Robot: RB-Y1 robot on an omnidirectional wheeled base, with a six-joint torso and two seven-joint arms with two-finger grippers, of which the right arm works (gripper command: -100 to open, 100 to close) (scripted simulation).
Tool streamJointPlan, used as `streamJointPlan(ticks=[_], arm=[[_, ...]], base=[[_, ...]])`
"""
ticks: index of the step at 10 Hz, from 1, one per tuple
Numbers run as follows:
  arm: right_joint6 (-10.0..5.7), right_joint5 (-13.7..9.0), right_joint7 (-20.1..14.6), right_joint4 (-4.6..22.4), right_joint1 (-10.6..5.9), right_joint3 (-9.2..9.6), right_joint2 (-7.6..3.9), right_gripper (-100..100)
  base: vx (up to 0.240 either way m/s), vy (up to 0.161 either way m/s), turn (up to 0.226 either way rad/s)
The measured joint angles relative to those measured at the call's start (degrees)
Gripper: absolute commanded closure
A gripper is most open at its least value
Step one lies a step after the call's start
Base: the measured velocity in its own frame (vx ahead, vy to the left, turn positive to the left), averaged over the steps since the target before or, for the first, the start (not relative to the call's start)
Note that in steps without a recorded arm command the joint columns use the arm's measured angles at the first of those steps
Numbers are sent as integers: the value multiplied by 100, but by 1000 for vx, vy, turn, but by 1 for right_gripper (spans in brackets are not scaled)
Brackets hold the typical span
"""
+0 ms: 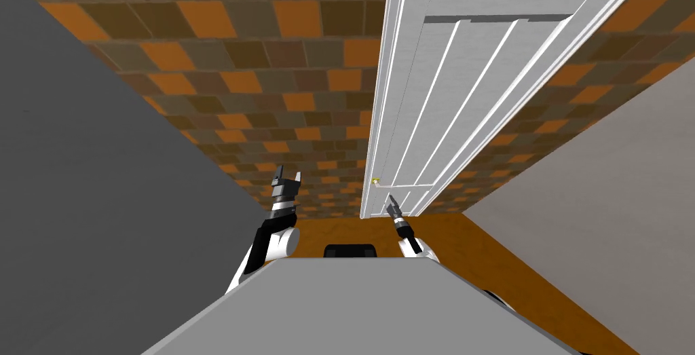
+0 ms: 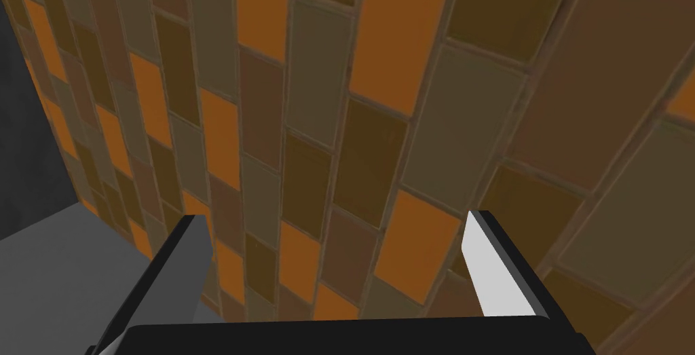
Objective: Pull the door open
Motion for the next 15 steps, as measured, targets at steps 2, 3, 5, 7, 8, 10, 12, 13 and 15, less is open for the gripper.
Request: streamJointPlan(ticks=[2, 3, 5, 7, 8, 10, 12, 13, 15], arm=[[-29, -62, -92, -64, 135, -66, -119, -100], [-94, -98, -113, 9, 164, -109, -168, -100], [-586, -222, -102, 796, -23, -258, -355, -100], [-393, -231, -200, 520, 233, -261, -381, -100], [-348, -231, -223, 392, 248, -260, -395, -100], [-426, -279, -270, 383, 285, -314, -497, -100], [-593, -333, -298, 595, 268, -377, -574, -100], [-500, -331, -311, 398, 360, -374, -560, -100], [-490, -331, -312, 389, 361, -373, -559, 100]], base=[[169, 63, 132], [168, 64, 181], [167, 24, 128], [14, -9, -13], [-23, -4, 4], [167, 12, 186], [85, -7, 0], [17, -1, -1], [3, 0, 1]])
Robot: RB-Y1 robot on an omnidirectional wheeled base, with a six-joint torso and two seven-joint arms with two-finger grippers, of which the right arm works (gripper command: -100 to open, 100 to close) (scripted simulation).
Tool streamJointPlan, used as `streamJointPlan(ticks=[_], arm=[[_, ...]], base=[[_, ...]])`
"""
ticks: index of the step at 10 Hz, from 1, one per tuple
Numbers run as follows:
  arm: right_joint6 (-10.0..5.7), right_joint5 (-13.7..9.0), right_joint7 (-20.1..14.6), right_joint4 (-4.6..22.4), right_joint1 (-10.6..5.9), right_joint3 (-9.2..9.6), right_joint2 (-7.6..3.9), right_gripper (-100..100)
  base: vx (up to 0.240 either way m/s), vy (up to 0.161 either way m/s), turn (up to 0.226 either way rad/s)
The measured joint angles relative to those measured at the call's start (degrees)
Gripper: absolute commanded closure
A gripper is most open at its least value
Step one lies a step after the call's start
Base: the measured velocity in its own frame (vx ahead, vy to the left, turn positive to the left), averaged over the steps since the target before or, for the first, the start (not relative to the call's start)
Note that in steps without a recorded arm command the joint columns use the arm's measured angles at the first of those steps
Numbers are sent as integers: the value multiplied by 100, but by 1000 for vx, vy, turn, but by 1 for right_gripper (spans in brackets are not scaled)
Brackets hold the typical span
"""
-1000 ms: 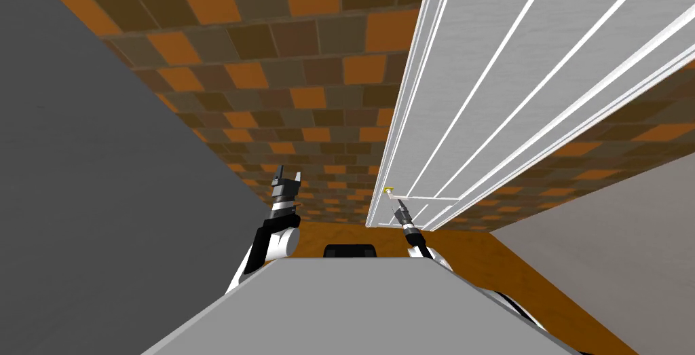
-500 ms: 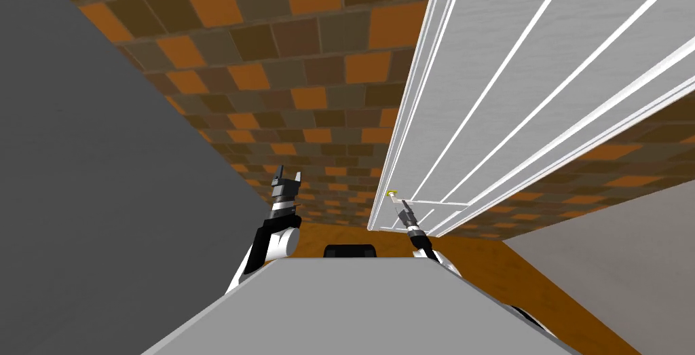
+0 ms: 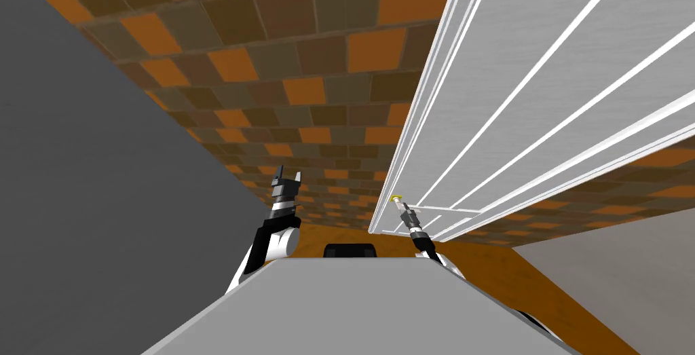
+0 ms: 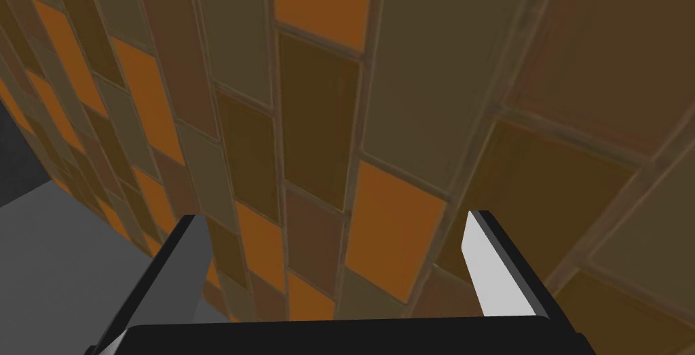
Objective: Pull the door open
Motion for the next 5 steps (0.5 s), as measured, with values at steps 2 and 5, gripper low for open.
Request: streamJointPlan(ticks=[2, 5], arm=[[-5, 0, 3, 9, -1, -1, -2, 100], [-3, 1, 4, 12, 1, 1, 1, 100]], base=[[-10, 0, 3], [-38, -9, 39]])
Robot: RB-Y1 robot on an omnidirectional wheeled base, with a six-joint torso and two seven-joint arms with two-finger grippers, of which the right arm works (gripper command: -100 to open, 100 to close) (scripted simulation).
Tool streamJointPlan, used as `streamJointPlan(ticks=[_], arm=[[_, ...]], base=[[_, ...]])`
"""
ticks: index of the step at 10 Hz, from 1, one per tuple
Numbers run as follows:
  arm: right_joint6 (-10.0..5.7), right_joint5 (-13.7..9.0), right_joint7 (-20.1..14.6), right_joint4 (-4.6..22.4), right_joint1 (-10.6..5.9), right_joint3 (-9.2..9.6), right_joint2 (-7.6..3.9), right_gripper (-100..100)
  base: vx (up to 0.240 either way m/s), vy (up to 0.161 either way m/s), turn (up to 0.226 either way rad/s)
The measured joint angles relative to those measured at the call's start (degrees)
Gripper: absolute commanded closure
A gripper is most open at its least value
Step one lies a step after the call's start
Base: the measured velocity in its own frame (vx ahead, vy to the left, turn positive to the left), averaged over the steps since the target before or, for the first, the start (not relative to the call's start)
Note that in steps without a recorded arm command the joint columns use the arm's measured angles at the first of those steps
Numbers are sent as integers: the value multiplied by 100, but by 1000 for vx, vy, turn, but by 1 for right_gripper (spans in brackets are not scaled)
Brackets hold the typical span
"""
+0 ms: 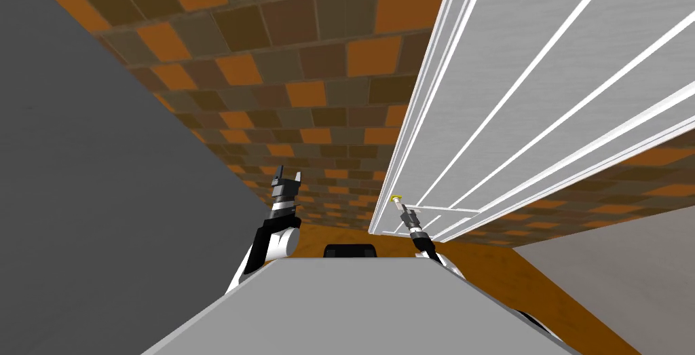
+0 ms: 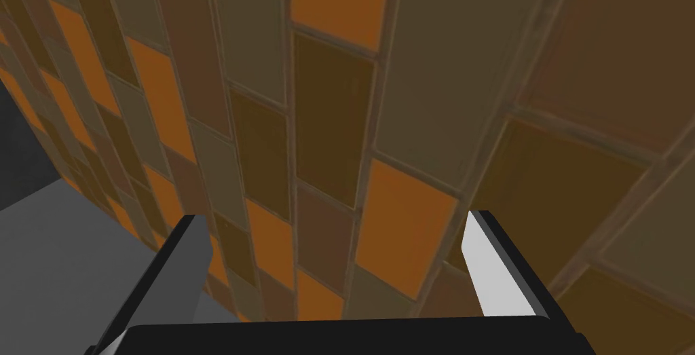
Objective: Pull the door open
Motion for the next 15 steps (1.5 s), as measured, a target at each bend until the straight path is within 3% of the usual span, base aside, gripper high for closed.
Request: streamJointPlan(ticks=[1, 4, 7, 10, 12, 15], arm=[[-70, 25, -41, 44, -6, 5, -55, 100], [-257, 139, -208, -19, 174, 66, -147, 100], [-624, 261, -361, 237, 229, 129, -269, 100], [-703, 382, -572, -20, 494, 202, -362, 100], [-778, 409, -612, -10, 562, 208, -388, 100], [-1134, 457, -651, 242, 602, 188, -462, 100]], base=[[-161, -58, 119], [-168, -57, 109], [-174, -55, 104], [-141, -52, 96], [-172, -59, 188], [-202, -82, 176]])
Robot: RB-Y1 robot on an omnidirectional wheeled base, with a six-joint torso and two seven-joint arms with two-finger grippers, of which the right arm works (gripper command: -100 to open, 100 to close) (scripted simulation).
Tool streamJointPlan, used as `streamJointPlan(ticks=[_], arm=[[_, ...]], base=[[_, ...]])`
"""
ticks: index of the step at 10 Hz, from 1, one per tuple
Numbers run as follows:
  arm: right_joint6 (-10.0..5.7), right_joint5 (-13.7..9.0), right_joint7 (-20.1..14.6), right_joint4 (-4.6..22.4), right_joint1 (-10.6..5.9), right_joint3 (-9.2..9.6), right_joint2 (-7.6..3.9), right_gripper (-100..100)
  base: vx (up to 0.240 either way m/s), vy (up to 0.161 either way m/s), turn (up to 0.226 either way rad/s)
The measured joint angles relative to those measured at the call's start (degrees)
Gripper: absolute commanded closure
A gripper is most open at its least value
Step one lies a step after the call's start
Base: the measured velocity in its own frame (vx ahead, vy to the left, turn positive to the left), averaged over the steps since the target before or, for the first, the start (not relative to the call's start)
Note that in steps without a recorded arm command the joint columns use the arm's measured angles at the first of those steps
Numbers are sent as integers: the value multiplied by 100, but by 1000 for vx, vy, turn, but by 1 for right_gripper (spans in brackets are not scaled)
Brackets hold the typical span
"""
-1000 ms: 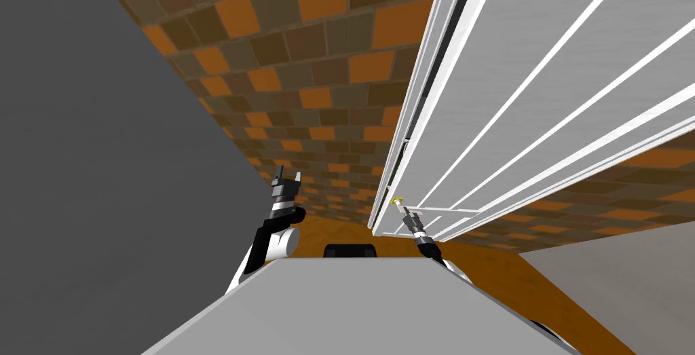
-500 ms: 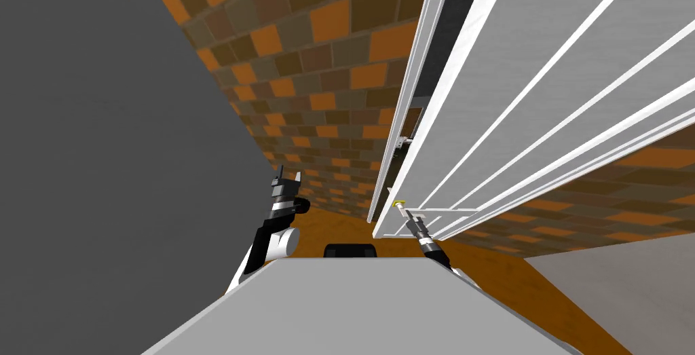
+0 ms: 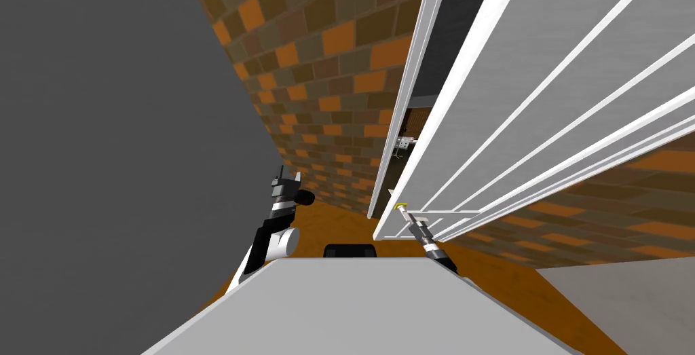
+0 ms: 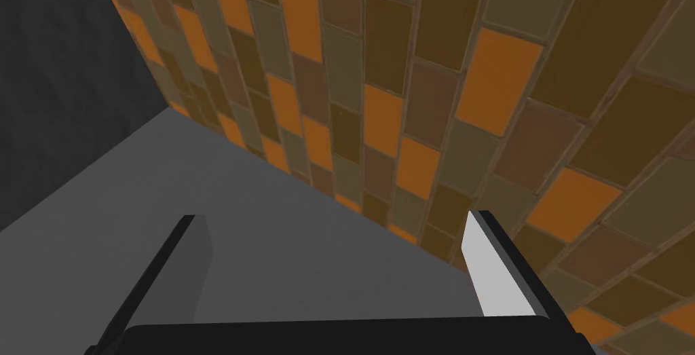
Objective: Pull the door open
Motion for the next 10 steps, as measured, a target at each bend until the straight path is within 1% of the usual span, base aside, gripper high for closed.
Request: streamJointPlan(ticks=[1, 2, 3, 4, 5, 6, 8, 10], arm=[[-163, 25, -15, 120, 31, 1, -30, 100], [-198, 44, -39, 76, 99, 11, -32, 100], [-286, 64, -90, 53, 208, 0, -85, 100], [-370, 78, -131, 28, 288, -18, -123, 100], [-444, 97, -150, 16, 344, -24, -138, 100], [-457, 107, -152, 25, 363, -14, -130, 100], [-463, 110, -157, 46, 351, -37, -150, 100], [-515, 137, -161, 89, 326, -29, -136, 100]], base=[[-129, -42, 48], [-180, -53, 201], [-240, -71, 249], [-224, -66, 131], [-95, -26, 15], [-141, -38, 147], [-240, -104, 204], [-251, -97, 201]])
